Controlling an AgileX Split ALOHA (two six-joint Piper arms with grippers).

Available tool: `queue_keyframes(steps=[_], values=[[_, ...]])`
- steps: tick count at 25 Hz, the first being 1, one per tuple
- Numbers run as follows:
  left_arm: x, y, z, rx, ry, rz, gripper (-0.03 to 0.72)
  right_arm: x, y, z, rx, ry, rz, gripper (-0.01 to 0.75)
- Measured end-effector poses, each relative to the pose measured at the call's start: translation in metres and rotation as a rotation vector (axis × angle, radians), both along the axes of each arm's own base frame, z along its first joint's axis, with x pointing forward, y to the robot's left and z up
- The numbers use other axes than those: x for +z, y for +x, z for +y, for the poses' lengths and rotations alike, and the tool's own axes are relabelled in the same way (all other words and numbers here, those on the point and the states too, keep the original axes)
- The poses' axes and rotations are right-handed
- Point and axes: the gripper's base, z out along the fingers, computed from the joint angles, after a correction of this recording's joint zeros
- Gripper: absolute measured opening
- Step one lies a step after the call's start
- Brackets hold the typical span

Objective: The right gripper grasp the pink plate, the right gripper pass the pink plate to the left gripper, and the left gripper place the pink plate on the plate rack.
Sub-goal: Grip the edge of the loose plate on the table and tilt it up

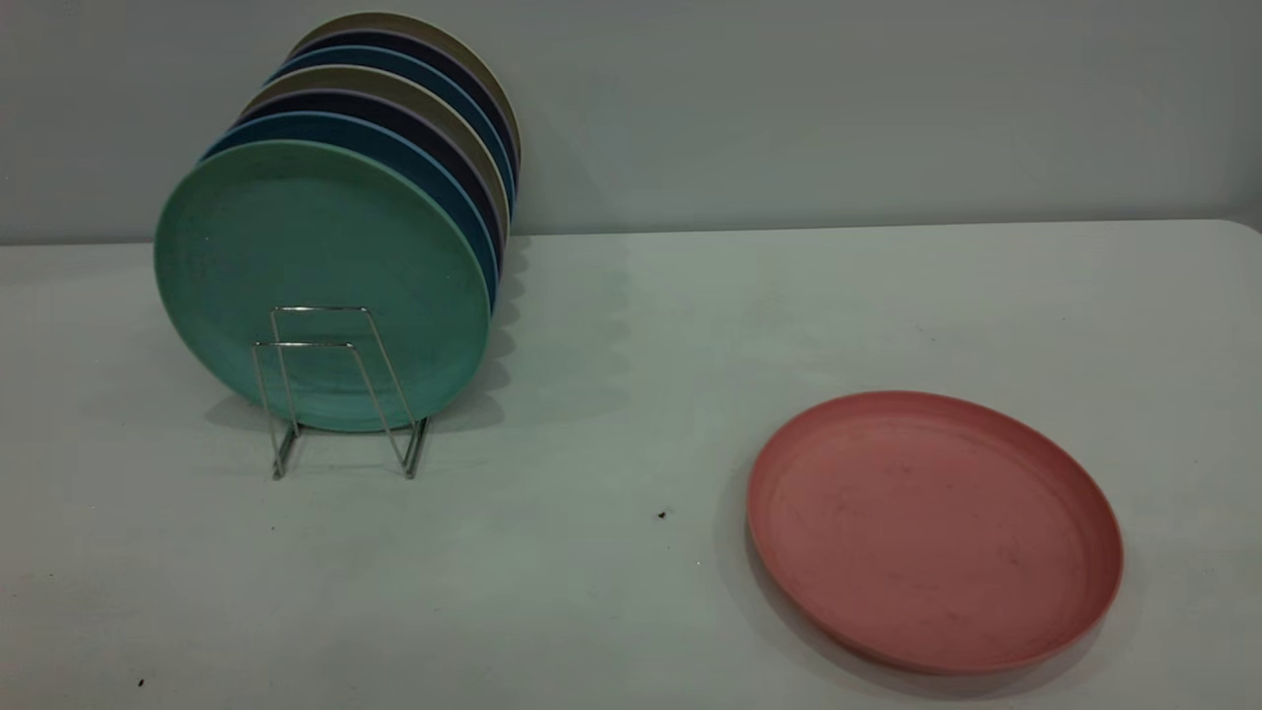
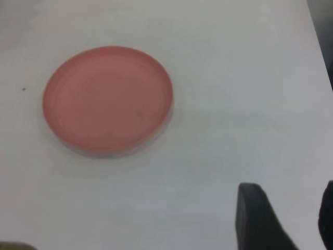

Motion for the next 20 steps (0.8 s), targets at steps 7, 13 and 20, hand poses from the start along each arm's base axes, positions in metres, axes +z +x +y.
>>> queue_keyframes(steps=[7,13,20], values=[[0.000,0.000,0.000,0.000,0.000,0.000,0.564,0.000,0.000,0.001,0.004,0.005,0.000,0.312],[0.003,0.000,0.000,0.000,0.000,0.000,0.564,0.005,0.003,0.002,0.015,0.021,0.015,0.326],[0.041,0.045,0.001,0.001,-0.001,0.078,0.588,0.035,0.059,0.005,0.042,0.059,0.118,0.474]])
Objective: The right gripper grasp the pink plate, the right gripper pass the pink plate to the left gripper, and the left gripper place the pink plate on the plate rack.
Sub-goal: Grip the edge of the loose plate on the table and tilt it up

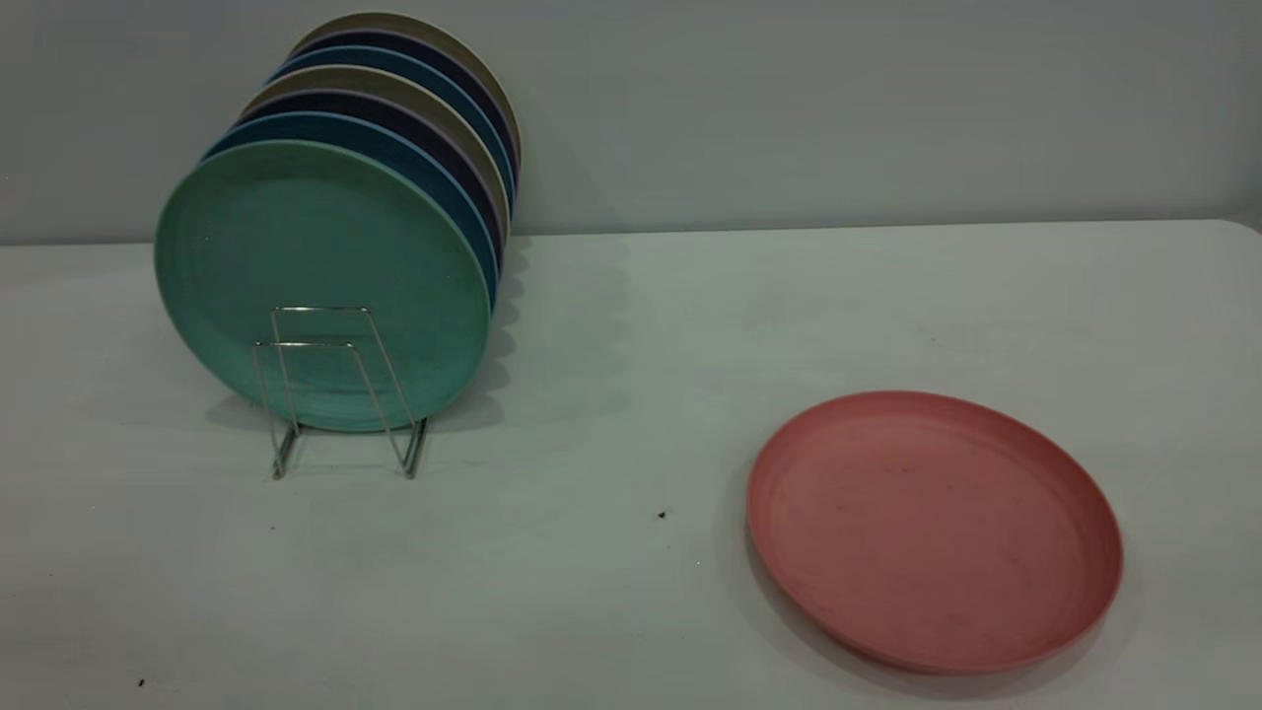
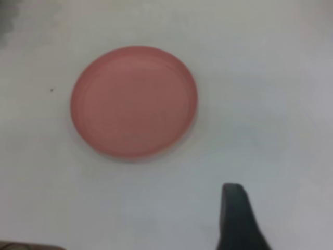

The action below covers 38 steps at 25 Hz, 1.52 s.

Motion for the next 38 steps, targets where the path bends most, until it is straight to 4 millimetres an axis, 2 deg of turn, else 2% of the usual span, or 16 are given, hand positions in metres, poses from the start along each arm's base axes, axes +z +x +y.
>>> queue_keyframes(steps=[6,11,15,21,25,29,34,38], values=[[0.021,0.080,0.001,-0.002,0.000,0.132,0.590,-0.004,0.068,0.001,0.056,-0.030,0.068,0.525],[0.020,0.139,0.001,-0.051,0.019,0.193,0.590,-0.031,0.121,0.005,0.102,0.016,0.202,0.527],[0.007,0.182,-0.008,-0.141,-0.033,0.222,0.590,-0.065,0.156,0.012,0.152,0.097,0.309,0.527],[-0.030,0.236,-0.051,-0.360,-0.141,0.308,0.590,-0.118,0.201,0.015,0.120,0.194,0.405,0.522],[-0.059,0.263,-0.086,-0.464,-0.173,0.371,0.590,-0.153,0.225,0.011,0.070,0.211,0.482,0.514],[-0.083,0.280,-0.114,-0.520,-0.166,0.412,0.590,-0.177,0.246,-0.005,0.035,0.232,0.539,0.514],[-0.102,0.285,-0.139,-0.566,-0.151,0.442,0.590,-0.208,0.265,-0.030,0.057,0.329,0.614,0.512],[-0.110,0.284,-0.146,-0.581,-0.151,0.465,0.590,-0.234,0.274,-0.043,0.036,0.471,0.621,0.512]])
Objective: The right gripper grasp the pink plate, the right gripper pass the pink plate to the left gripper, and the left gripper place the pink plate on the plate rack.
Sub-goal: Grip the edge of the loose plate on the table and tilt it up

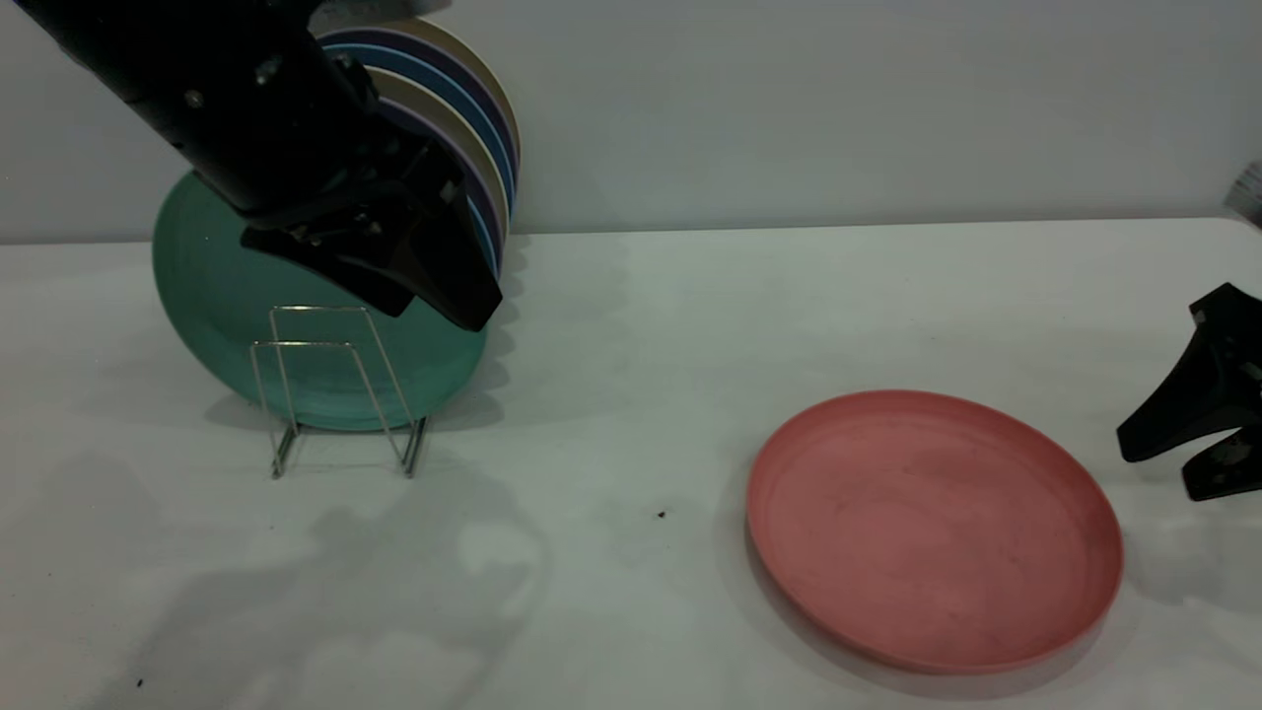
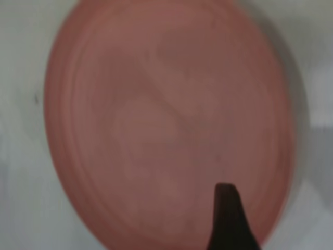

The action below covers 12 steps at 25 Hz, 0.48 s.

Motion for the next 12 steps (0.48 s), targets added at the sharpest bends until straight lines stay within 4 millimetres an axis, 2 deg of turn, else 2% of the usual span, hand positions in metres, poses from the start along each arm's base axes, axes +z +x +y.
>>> queue_keyframes(steps=[7,12], values=[[0.000,0.002,-0.001,0.012,-0.009,-0.007,0.590,-0.036,0.000,-0.001,-0.024,0.061,0.030,0.510],[0.000,0.002,-0.001,0.017,-0.014,-0.006,0.590,-0.049,-0.002,-0.001,-0.040,0.069,0.052,0.510]])
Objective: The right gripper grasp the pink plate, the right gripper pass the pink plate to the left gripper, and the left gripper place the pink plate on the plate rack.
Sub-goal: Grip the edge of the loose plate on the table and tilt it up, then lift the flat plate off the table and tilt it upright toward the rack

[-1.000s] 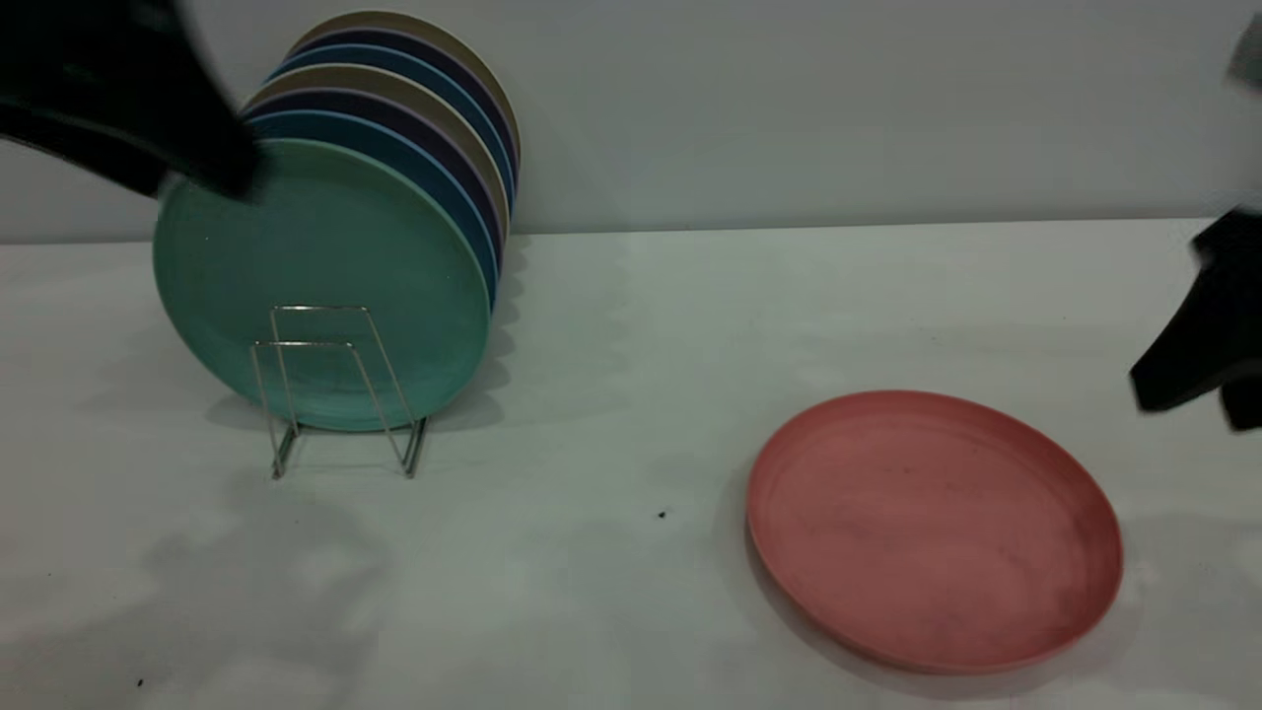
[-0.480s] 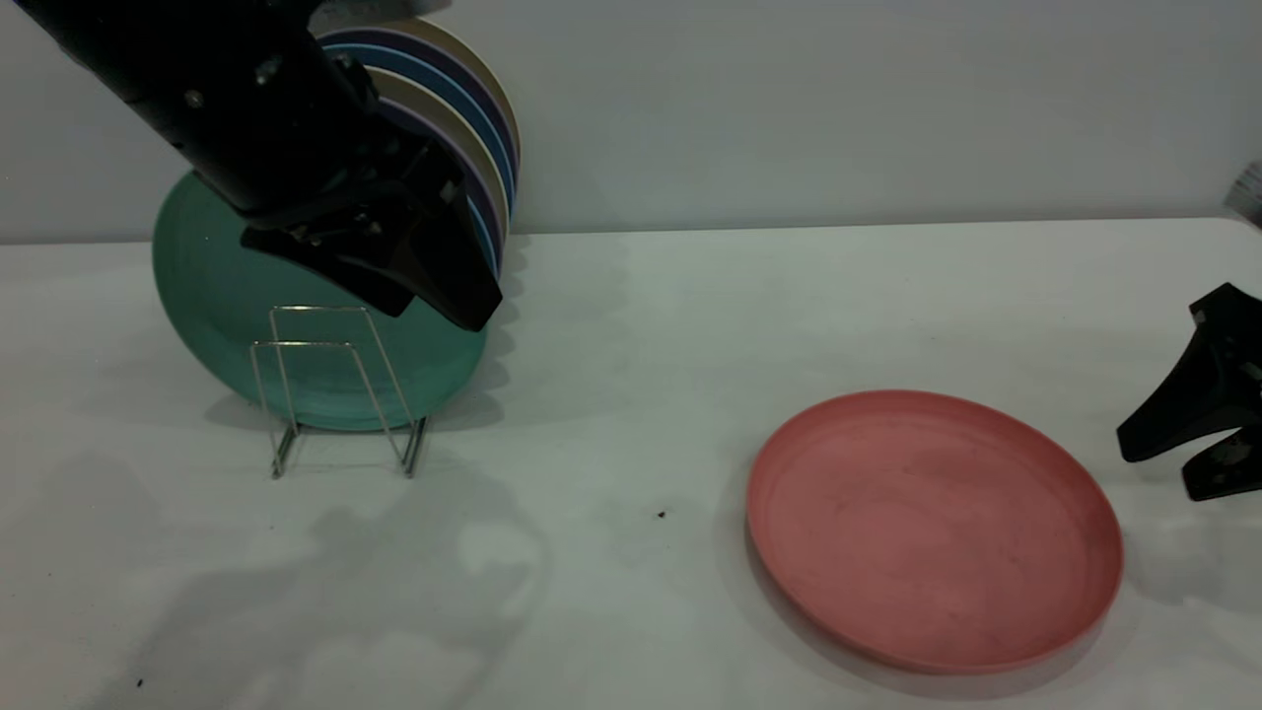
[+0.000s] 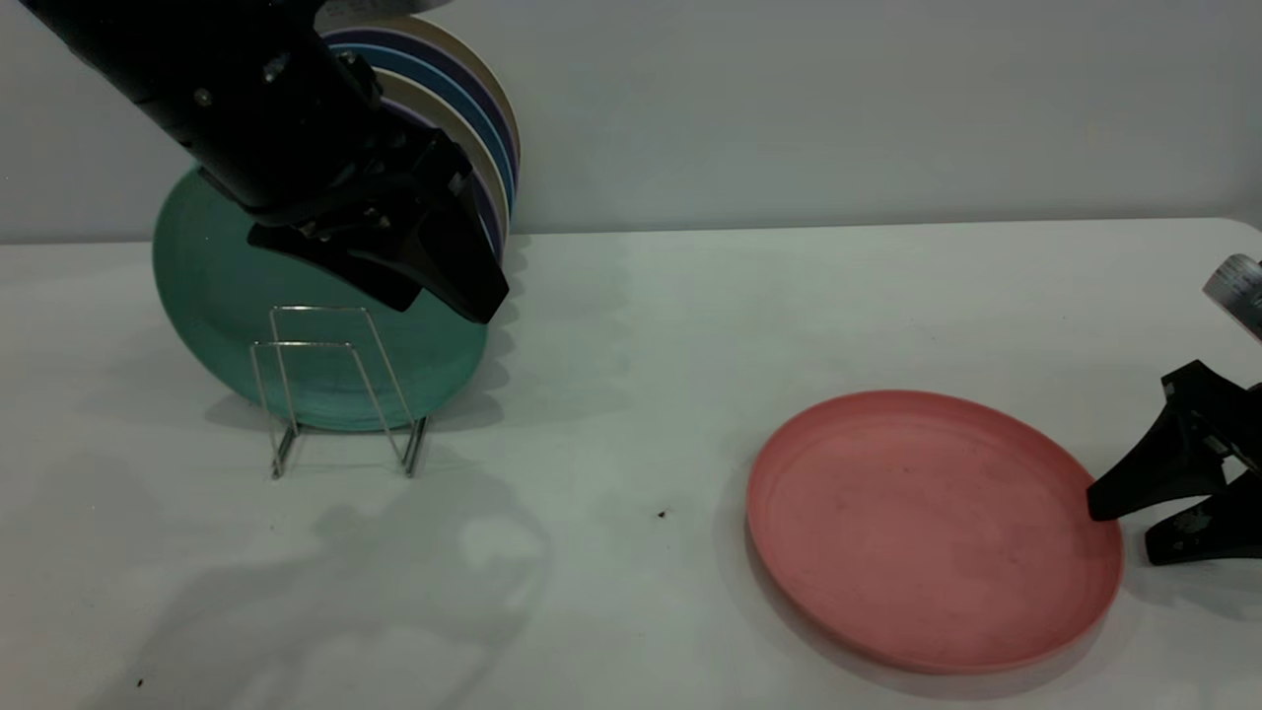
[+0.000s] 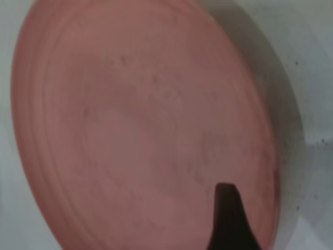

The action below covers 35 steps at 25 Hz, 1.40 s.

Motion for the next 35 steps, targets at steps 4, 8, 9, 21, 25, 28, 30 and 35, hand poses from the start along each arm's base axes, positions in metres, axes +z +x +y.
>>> queue_keyframes(steps=[4,8,9,21,25,28,30,35], values=[[0.000,0.000,0.000,0.001,-0.001,-0.001,0.590,-0.007,-0.001,0.002,0.000,0.024,0.002,0.510],[0.001,0.001,0.000,0.001,-0.001,-0.003,0.590,-0.016,-0.003,0.009,0.008,0.094,0.021,0.505],[0.001,0.001,0.000,0.001,-0.002,-0.004,0.590,-0.017,-0.003,0.011,0.015,0.105,0.021,0.502],[-0.004,0.005,-0.003,0.035,-0.026,0.003,0.590,-0.024,0.002,0.040,0.122,0.063,-0.056,0.026],[-0.025,0.008,-0.008,0.094,-0.072,0.092,0.590,-0.017,0.004,0.046,0.163,0.129,-0.135,0.018],[-0.042,0.010,-0.016,0.148,-0.134,0.163,0.590,-0.010,0.007,0.052,0.170,0.159,-0.165,0.018],[-0.050,0.011,-0.023,0.155,-0.166,0.177,0.590,-0.006,0.008,0.058,0.186,0.173,-0.174,0.018],[-0.067,0.013,-0.038,0.178,-0.227,0.186,0.590,-0.004,0.006,0.073,0.233,0.189,-0.174,0.018]])
